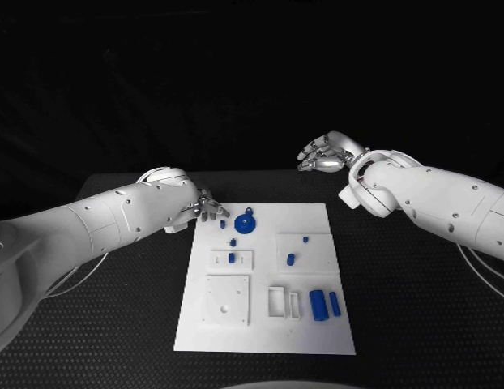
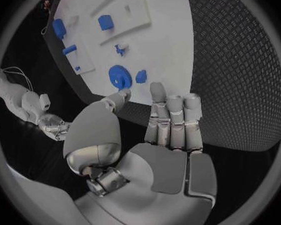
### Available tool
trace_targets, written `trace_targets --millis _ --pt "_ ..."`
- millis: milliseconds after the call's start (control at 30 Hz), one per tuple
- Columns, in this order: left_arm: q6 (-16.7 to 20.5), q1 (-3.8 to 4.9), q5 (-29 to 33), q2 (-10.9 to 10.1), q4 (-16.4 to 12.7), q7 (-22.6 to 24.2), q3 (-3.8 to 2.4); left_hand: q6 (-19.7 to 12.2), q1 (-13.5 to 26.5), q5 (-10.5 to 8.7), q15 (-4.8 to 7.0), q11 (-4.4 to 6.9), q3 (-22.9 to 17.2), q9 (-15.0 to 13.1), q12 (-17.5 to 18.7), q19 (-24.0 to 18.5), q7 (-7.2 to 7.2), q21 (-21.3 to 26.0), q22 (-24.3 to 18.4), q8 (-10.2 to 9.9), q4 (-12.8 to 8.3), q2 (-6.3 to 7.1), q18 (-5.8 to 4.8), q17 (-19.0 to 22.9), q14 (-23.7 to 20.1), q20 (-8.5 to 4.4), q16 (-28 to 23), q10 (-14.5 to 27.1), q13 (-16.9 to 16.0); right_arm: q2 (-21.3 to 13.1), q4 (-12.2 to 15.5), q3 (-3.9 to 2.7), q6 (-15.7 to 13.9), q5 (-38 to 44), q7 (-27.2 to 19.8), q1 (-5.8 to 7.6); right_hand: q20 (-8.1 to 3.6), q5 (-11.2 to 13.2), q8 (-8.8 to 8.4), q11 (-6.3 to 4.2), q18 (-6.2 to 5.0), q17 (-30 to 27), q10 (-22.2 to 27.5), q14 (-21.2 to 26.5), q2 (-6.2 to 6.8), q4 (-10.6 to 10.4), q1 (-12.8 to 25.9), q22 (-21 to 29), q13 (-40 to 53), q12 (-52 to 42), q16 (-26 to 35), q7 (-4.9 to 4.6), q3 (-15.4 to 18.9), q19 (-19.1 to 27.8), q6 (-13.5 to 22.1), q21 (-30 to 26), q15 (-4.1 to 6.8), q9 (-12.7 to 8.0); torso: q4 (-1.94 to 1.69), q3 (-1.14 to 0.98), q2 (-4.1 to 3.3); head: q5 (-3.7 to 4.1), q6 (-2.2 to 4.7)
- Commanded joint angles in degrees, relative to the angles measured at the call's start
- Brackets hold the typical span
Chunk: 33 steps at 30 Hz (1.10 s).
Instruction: Assemble the parts on the task board
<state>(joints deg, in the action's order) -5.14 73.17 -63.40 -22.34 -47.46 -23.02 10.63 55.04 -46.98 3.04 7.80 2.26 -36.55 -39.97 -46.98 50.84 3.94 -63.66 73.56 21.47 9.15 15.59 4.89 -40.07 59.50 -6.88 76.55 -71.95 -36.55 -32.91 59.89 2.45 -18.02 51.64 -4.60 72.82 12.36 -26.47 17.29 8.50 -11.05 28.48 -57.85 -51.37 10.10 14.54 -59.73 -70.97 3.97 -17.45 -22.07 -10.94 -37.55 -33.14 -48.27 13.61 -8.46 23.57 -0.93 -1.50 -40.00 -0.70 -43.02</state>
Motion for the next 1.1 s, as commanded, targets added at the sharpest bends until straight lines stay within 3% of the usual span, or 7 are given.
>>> trace_targets --millis 33,667,1100 --pt "-1.6 -0.16 1.0 0.6 0.6 1.3 0.0 -0.2 -0.3 -0.23 0.15 -0.15 0.1 0.1 0.0 -0.5 0.33 -0.2 0.1 0.1 -0.2 -0.44 -0.13 0.1 -0.3 -6.3 0.4 0.2 -0.1 0.1 0.1 -0.03 0.5 0.4 -0.2 -0.01 -0.14 -0.2 0.32 0.32 0.75 0.1 0.0 0.5 -0.05 0.0 0.4 -0.1 0.0 0.2 0.2 -0.11 0.3 0.1 0.5 -0.3 -0.05 -0.1 -0.04 0.01 0.01 0.04 0.0" --pt "-1.9 -0.92 2.5 2.2 2.1 2.0 0.14 -0.4 -1.6 -0.22 0.03 -0.27 0.9 0.2 0.0 -0.9 0.44 -0.2 0.3 0.2 -1.5 -2.52 -0.17 0.3 -0.8 -6.17 0.6 0.5 -0.3 0.4 0.1 -0.03 0.3 0.4 -0.3 -0.01 -0.16 -0.3 0.32 0.34 0.77 0.1 0.0 0.5 -0.04 0.1 0.4 -0.2 0.0 0.3 0.3 -0.12 0.4 0.1 0.5 -0.4 -0.06 -0.1 -0.03 0.01 0.0 0.29 -0.05" --pt "-2.1 -1.1 2.5 2.0 2.6 1.6 0.16 -0.1 -2.3 -0.2 0.04 -0.22 1.6 0.3 0.1 -1.2 0.38 -0.2 0.4 0.6 -2.8 -4.25 -0.2 0.5 -1.0 -6.1 0.8 0.6 -0.4 0.4 0.0 -0.03 0.2 0.4 -0.3 -0.01 -0.17 -0.3 0.33 0.35 0.78 0.1 0.0 0.5 -0.04 0.1 0.3 -0.2 0.0 0.3 0.3 -0.13 0.4 0.1 0.5 -0.5 -0.07 -0.1 -0.07 -0.02 0.02 0.33 -0.1"
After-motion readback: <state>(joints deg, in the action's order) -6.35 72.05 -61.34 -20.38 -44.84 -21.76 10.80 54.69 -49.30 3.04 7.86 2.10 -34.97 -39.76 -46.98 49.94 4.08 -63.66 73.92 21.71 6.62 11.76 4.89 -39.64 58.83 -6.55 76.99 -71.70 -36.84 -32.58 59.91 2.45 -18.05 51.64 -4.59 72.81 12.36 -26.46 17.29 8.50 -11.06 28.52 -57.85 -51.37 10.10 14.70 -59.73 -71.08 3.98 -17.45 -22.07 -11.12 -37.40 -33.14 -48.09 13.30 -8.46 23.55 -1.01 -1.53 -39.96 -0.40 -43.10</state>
